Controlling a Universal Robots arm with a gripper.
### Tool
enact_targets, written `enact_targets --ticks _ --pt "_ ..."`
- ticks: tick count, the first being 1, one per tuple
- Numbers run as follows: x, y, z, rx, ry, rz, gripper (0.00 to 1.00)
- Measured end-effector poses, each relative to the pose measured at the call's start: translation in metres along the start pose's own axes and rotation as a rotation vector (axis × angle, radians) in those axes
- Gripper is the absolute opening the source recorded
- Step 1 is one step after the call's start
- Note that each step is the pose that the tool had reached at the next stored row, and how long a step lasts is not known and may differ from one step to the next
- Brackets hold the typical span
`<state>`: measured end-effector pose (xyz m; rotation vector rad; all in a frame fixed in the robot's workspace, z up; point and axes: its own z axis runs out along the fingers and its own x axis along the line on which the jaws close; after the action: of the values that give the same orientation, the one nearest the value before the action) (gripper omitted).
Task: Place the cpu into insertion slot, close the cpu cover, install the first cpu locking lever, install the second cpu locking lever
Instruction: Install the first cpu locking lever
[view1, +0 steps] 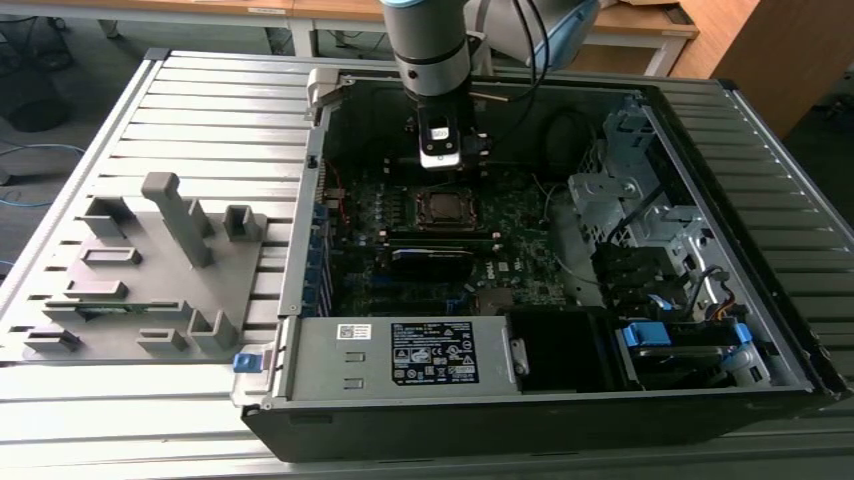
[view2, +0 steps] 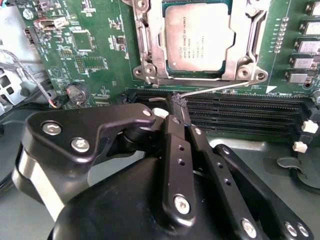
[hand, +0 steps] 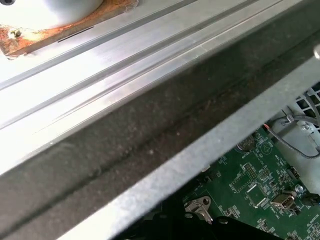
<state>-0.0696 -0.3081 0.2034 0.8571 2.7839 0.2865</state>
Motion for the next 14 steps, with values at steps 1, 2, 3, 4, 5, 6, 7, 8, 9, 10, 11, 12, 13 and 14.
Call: enact_targets --ticks 1,2,3,4,5,6,7,8,9,10,11,12,13,14 --pt "0.0000 0.0000 0.0001 -0.0001 0.0000 0.000 0.11" --pt "0.0001 0.0000 0.0002 -0.0002 -0.0002 0.000 0.11" --pt "0.0001 -0.0001 0.0007 -0.0005 -0.0004 0.000 0.11" --pt "0.0002 -0.0002 0.0012 -0.0001 -0.0007 0.000 0.11" --pt "0.0003 -0.0004 0.0018 0.0008 -0.0014 0.000 0.11" --pt "0.0004 -0.0006 0.0025 0.0024 -0.0023 -0.001 0.11" --pt "0.0006 -0.0008 0.0032 0.0047 -0.0038 -0.001 0.11" --pt "0.0007 -0.0010 0.0040 0.0075 -0.0056 -0.002 0.11" --pt "0.0008 -0.0012 0.0048 0.0110 -0.0079 -0.004 0.11" --pt "0.0009 -0.0014 0.0057 0.0152 -0.0108 -0.005 0.11" --pt "0.0010 -0.0016 0.0065 0.0210 -0.0144 -0.007 0.11" --pt "0.0011 -0.0018 0.0071 0.0275 -0.0186 -0.009 0.11" --pt "0.0012 -0.0019 0.0077 0.0344 -0.0232 -0.011 0.11" --pt "0.0014 -0.0019 0.0081 0.0402 -0.0271 -0.013 0.11"
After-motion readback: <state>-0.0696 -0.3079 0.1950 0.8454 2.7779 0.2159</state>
